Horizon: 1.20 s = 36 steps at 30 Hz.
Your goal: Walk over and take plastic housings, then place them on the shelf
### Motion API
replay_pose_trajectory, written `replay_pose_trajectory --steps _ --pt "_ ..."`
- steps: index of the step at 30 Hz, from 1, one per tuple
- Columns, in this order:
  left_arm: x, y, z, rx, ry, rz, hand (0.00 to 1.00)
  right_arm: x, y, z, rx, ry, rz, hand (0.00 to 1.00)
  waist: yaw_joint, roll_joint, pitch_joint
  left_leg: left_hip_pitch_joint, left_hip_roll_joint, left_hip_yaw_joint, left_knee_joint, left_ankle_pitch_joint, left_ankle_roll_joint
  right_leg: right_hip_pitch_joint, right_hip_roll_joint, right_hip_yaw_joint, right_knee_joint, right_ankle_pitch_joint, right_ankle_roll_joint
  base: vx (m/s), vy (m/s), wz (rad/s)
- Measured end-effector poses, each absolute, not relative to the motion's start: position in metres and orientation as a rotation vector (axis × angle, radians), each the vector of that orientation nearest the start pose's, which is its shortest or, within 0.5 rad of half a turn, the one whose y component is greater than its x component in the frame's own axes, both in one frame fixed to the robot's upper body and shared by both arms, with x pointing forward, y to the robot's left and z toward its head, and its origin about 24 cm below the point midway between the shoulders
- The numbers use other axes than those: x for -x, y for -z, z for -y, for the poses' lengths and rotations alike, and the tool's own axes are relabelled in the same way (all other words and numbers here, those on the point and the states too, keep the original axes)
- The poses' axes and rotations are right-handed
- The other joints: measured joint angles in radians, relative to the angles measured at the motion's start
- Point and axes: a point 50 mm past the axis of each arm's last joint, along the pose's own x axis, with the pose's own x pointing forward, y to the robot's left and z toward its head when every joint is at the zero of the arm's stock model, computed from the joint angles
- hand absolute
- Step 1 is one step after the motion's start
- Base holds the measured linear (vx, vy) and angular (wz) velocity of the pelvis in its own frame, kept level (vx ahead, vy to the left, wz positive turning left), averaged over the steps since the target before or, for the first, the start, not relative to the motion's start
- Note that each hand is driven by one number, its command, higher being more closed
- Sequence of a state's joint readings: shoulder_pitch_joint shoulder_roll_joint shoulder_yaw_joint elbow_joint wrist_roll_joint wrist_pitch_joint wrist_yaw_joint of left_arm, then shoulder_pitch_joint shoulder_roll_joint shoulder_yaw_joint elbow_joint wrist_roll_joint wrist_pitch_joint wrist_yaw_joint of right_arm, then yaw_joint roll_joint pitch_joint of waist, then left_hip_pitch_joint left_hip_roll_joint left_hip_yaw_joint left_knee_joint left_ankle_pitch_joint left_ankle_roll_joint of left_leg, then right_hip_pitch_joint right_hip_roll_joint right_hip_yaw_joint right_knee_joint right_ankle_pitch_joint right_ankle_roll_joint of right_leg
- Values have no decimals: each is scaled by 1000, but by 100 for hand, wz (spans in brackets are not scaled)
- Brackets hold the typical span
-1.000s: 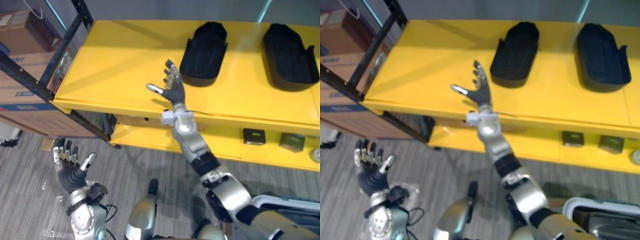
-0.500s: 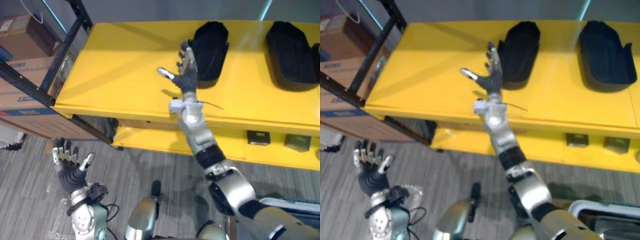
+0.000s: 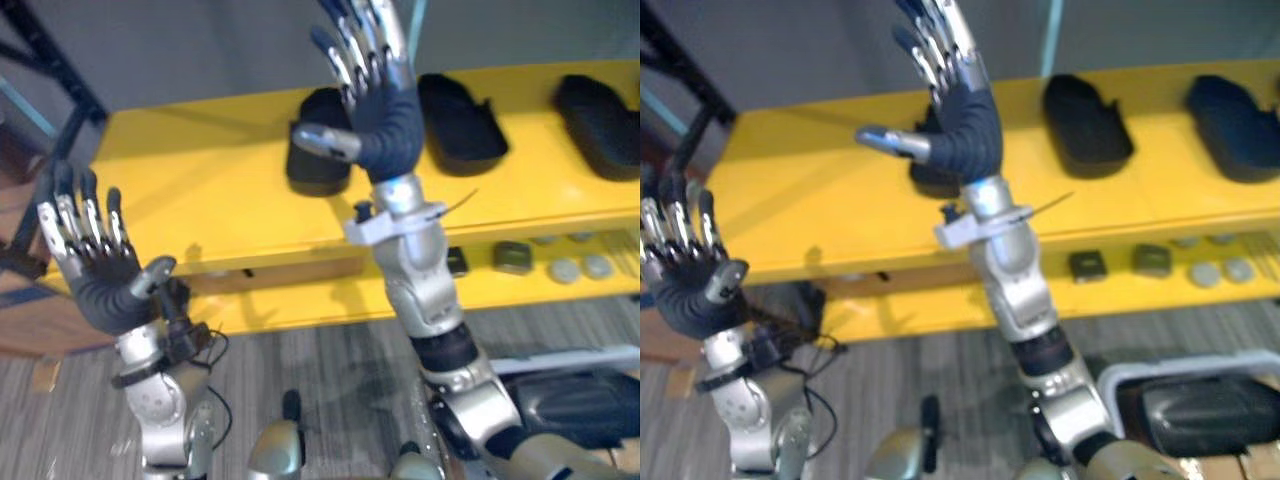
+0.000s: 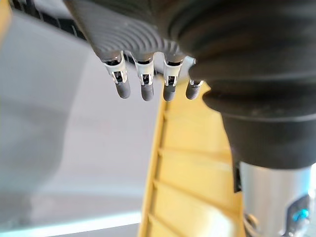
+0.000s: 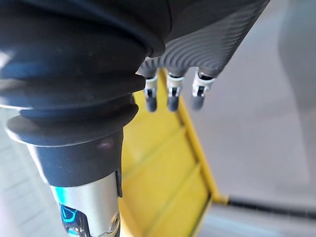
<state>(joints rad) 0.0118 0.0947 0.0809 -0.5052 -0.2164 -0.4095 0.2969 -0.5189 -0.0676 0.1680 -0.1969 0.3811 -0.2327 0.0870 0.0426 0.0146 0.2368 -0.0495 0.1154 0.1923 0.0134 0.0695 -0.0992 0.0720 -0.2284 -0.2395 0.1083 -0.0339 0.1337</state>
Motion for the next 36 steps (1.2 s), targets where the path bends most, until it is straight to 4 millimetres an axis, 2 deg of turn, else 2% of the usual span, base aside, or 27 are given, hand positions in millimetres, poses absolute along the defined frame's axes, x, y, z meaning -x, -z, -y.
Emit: replay_pose_trajectory --steps 2,4,7,9,10,11,14,16,19,27,31,34,36 --pt "-210 -181 -197 193 -296 849 0 -275 -216 111 -284 -388 817 0 -10 -3 -11 34 4 28 -44 21 -5 -1 9 22 -11 3 1 -38 -14 -38" --pt "-221 -170 -204 153 -317 748 0 -270 -197 143 -255 -279 771 0 -48 5 -17 67 9 44 -100 55 -12 -4 20 38 -14 6 3 -35 -23 -27" --pt "-230 -156 -210 132 -350 635 0 -260 -187 171 -203 -188 748 0 -63 7 -20 67 24 84 -100 62 -15 -33 35 77 -19 21 2 -34 -11 -40" --pt "-238 -142 -219 118 -399 550 0 -249 -178 193 -130 -121 722 0 -91 7 -20 67 31 94 -100 65 -18 -38 42 88 -26 29 4 -14 -13 -20" --pt "-242 -135 -227 100 -431 507 0 -244 -174 204 -88 -88 703 0 -109 7 -20 68 33 99 -100 65 -18 -41 44 94 -26 30 6 -27 -8 -20" --pt "-245 -129 -236 64 -469 471 0 -241 -172 214 -53 -60 692 0 -115 8 -20 68 37 118 -100 65 -19 -56 48 111 -24 33 5 -32 -2 -29" --pt "-257 -125 -260 -4 -545 417 0 -231 -167 236 9 7 655 0 -124 8 -19 65 44 144 -99 67 -21 -79 57 140 -24 43 4 -31 -2 -30" --pt "-263 -121 -283 -40 -621 373 0 -225 -163 248 24 55 634 0 -148 9 -18 65 45 153 -99 67 -22 -93 59 157 -14 42 3 -28 -3 -15" --pt "-273 -120 -305 -75 -711 330 0 -215 -156 261 36 150 618 0 -167 9 -7 62 46 183 -99 67 -23 -122 63 191 -8 40 1 -32 3 -29" --pt "-297 -138 -330 -90 -813 294 0 -204 -141 273 16 210 584 0 -218 12 59 65 55 211 -95 69 -23 -144 74 224 3 45 9 -4 -9 -12" --pt "-307 -143 -337 -97 -807 242 0 -203 -142 272 16 209 597 0 -221 10 85 62 59 230 -95 69 -24 -160 79 240 5 49 11 26 -14 -11" --pt "-319 -141 -333 -69 -773 169 0 -203 -141 273 10 226 595 0 -224 4 91 61 60 230 -95 66 -26 -160 80 242 5 49 11 53 -7 0" --pt "-321 -142 -340 -81 -787 139 0 -203 -142 272 -6 222 601 0 -223 0 96 60 62 233 -95 64 -29 -164 82 245 5 48 9 31 -5 -4"
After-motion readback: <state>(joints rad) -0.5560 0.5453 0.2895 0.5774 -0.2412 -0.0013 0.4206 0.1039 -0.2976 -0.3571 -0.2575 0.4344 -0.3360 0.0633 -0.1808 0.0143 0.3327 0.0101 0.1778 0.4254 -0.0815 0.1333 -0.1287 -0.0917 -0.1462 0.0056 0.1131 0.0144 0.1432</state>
